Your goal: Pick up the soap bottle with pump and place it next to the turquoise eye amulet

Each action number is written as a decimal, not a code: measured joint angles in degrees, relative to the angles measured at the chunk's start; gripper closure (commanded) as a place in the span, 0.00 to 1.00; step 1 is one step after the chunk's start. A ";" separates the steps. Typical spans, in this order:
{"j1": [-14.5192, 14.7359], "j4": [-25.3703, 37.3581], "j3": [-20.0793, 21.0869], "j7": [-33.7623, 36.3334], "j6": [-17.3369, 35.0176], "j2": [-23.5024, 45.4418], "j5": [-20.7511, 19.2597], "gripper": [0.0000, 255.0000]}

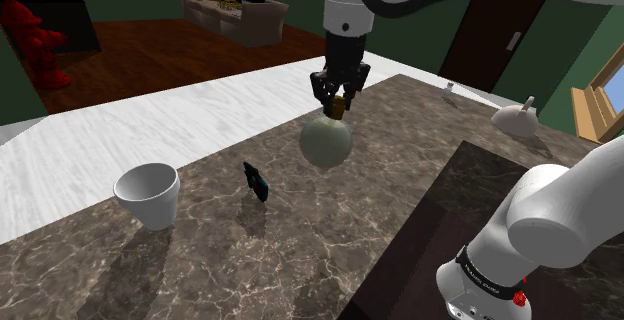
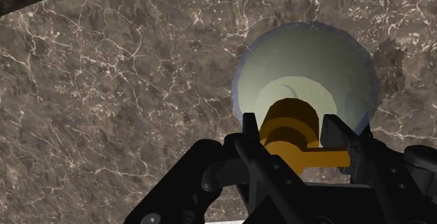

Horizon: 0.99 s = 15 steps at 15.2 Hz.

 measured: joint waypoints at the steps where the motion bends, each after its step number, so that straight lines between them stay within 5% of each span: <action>1: 0.02 -0.56 0.10 0.13 0.74 0.19 -0.01 1.00; 15: 0.25 -10.58 0.74 1.02 11.48 0.97 -0.01 1.00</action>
